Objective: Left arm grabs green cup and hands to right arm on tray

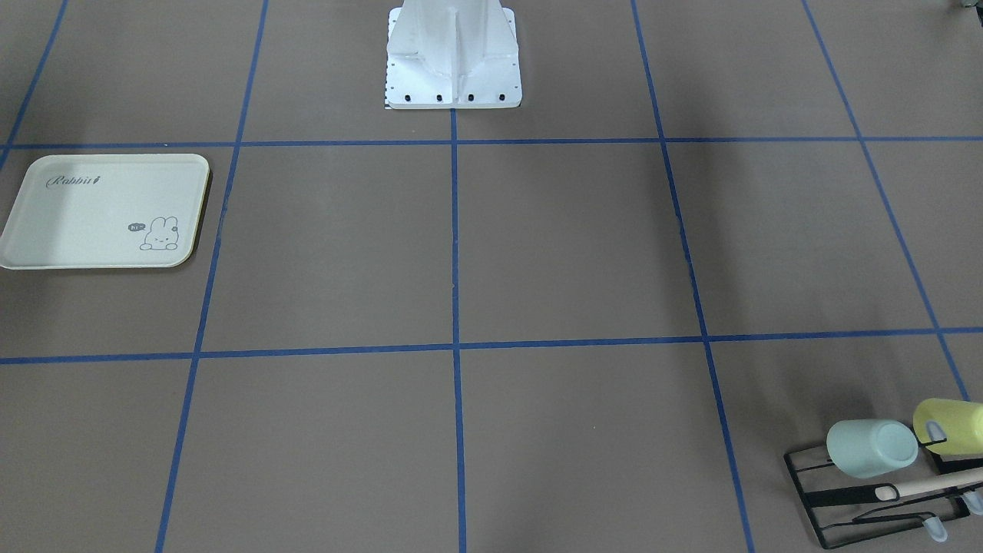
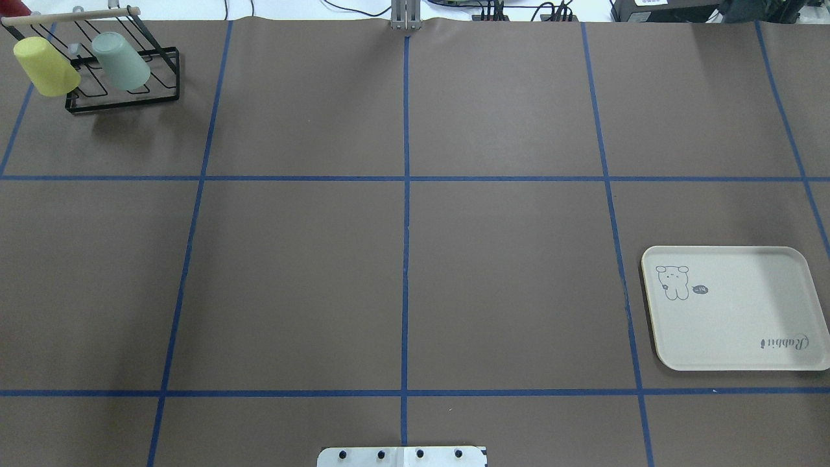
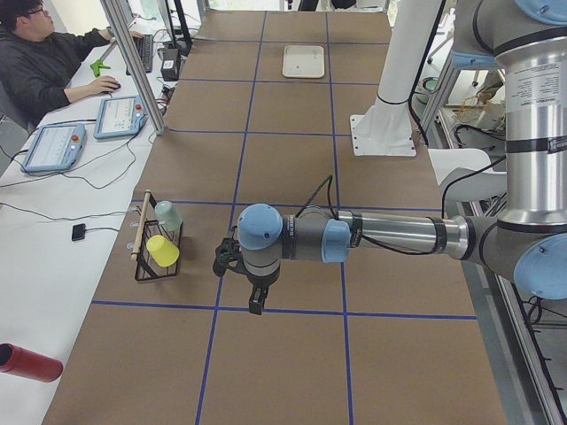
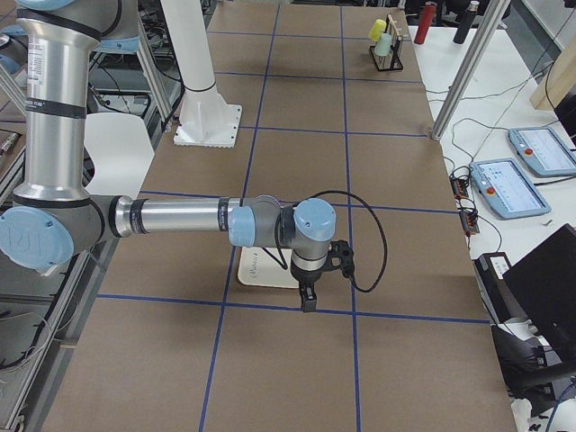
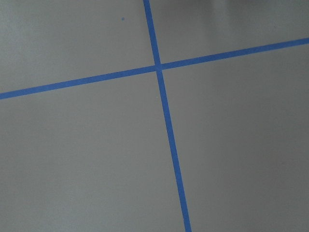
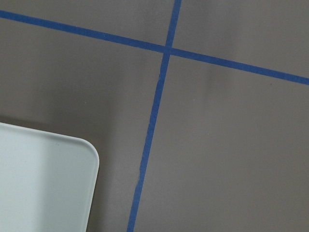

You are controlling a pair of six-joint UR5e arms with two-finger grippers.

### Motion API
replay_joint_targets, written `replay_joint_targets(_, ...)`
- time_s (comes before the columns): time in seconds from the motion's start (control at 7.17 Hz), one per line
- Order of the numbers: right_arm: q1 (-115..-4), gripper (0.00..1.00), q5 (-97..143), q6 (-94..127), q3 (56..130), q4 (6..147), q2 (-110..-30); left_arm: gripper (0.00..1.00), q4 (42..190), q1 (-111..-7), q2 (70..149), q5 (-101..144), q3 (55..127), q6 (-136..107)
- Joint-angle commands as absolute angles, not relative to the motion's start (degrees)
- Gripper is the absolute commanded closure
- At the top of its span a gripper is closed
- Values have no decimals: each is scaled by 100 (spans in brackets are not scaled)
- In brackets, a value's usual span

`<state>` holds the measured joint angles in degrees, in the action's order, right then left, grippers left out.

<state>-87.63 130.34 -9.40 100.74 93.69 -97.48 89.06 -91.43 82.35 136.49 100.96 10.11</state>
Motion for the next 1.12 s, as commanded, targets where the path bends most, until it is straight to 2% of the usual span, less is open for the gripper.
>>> replay_joint_targets(0.0,-8754,0,13034,-940,10064,9360,-9747,0,9130,-9141,8183,13623,10081,1037)
replay_joint_targets(0.56,-8701,0,13078,-932,10195,9169,-9590,0,9448,-9141,8235,13649,10116,1011)
replay_joint_targets(0.98,-8701,0,13095,-844,10134,8096,-9580,0,9782,-9088,8848,13667,9809,932)
